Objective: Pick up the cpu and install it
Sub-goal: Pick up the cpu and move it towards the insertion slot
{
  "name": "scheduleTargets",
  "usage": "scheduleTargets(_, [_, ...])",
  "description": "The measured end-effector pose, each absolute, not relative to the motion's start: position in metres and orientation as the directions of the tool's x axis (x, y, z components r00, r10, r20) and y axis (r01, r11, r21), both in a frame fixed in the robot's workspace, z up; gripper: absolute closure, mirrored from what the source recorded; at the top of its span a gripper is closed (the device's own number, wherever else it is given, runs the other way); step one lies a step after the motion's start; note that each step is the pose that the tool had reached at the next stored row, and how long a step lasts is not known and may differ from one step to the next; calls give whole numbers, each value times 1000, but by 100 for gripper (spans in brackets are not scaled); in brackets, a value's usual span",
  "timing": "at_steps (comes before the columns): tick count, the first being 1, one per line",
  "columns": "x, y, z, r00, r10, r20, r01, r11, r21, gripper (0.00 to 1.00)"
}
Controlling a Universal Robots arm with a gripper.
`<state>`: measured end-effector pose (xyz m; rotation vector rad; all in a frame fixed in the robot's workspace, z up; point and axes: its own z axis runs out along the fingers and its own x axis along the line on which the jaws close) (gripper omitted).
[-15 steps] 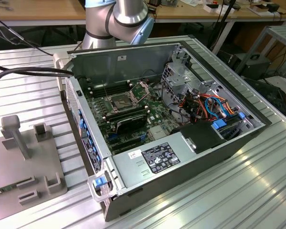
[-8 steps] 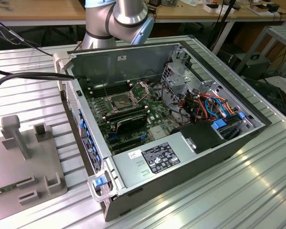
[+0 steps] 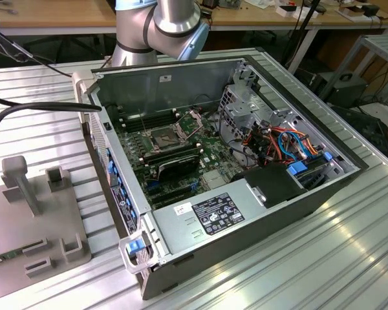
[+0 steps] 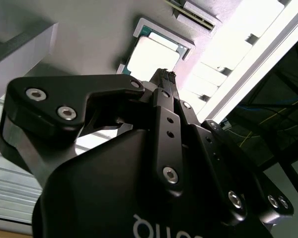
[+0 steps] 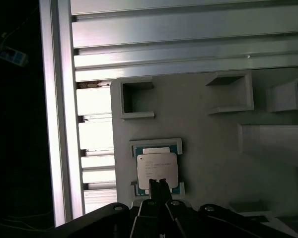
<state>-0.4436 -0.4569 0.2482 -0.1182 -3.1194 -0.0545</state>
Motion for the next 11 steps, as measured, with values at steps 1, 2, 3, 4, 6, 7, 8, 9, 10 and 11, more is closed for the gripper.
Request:
scheduleTargets(1, [-444,-457,248,-997,75,21,76,997,34,89])
scheduleTargets(2, [-444,-457,248,-997,75,21,76,997,34,89])
scheduleTargets(3, [-444,-457,248,-997,75,21,76,997,34,89])
scheduleTargets(4, [-444,-457,248,-997,75,21,76,997,34,89])
scheduleTargets(6, [-444,-457,248,-997,75,21,76,997,34,89])
scheduleTargets(7, [-444,-457,248,-997,75,21,76,997,34,89])
scheduleTargets(8, [-444,-457,248,-997,75,21,76,997,34,89])
scheduleTargets(9, [-444,-457,248,-997,75,21,76,997,34,89])
scheduleTargets(10, [-444,-457,248,-997,75,21,76,997,34,89])
scheduleTargets(11, [-444,-457,248,-997,75,21,76,997,34,83])
